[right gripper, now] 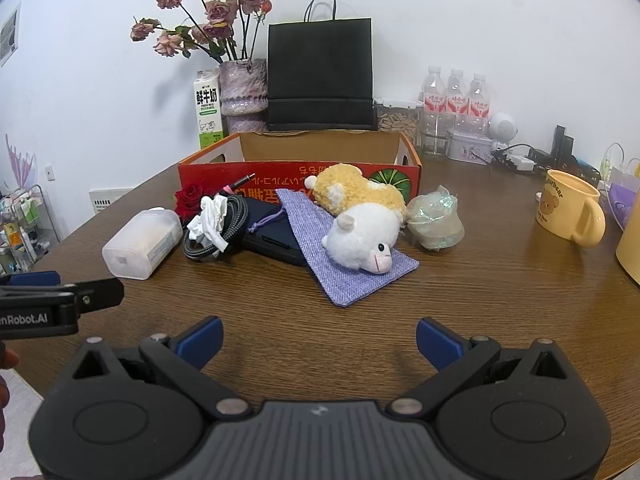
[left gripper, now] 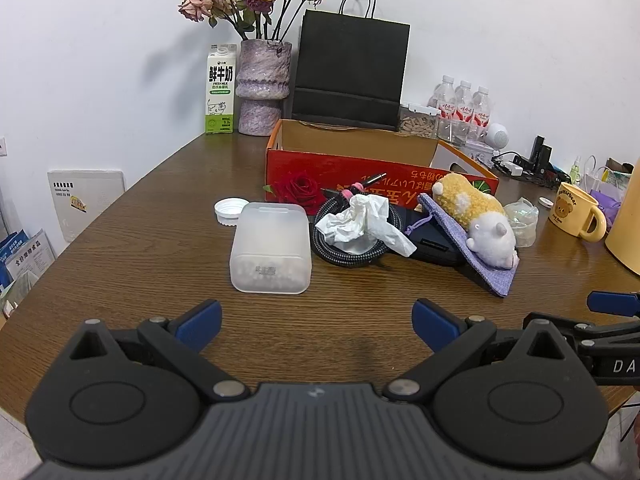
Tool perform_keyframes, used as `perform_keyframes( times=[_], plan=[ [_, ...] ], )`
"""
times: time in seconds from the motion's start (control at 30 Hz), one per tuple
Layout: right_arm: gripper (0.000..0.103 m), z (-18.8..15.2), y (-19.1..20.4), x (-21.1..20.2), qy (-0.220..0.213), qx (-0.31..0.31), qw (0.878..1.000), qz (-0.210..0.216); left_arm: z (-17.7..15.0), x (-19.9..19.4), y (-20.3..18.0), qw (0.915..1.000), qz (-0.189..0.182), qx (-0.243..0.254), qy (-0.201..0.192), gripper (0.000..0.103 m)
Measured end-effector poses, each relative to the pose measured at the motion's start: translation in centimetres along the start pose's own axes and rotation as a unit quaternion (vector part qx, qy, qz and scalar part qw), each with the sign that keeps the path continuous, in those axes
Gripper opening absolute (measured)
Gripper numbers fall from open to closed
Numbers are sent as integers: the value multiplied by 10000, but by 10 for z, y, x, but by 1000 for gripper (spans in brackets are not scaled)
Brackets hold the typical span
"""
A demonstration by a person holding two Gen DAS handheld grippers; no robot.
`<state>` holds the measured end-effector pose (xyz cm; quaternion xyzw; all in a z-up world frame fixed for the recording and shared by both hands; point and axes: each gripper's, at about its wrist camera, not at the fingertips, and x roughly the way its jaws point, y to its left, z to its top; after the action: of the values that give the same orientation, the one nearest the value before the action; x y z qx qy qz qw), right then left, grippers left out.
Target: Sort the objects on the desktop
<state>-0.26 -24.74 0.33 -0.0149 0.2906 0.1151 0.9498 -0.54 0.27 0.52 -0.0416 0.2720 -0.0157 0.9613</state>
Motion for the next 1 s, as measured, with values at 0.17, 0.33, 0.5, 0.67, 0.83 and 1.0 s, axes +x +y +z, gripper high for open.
perform_keyframes(
  times=[0.17, 0.33, 0.5, 0.67, 0.83, 1.0],
  plan=[
    [103, 0, 0, 0, -3, -3, 10000, 2, -1, 0, 1, 10000, 4, -2, 3, 103],
    [103, 0, 0, 0, 0, -2, 10000, 3, -2, 1, 1, 10000, -1, -1, 15, 103],
    [103, 1, -1, 3, -13, -2, 10000, -3, 0, 5, 0, 10000, -3, 49, 30, 103],
    [103, 10, -6, 17, -13, 21, 10000, 7, 12, 19, 1, 9999, -15, 113, 105, 103],
    [103, 25, -15, 42, 22, 104, 9999, -48, 30, 43, 7, 9996, 136, 98, 229, 103],
    [100, 45, -26, 70, 93, 191, 9997, -101, 46, 73, 15, 9985, 358, 116, 402, 103]
  ],
)
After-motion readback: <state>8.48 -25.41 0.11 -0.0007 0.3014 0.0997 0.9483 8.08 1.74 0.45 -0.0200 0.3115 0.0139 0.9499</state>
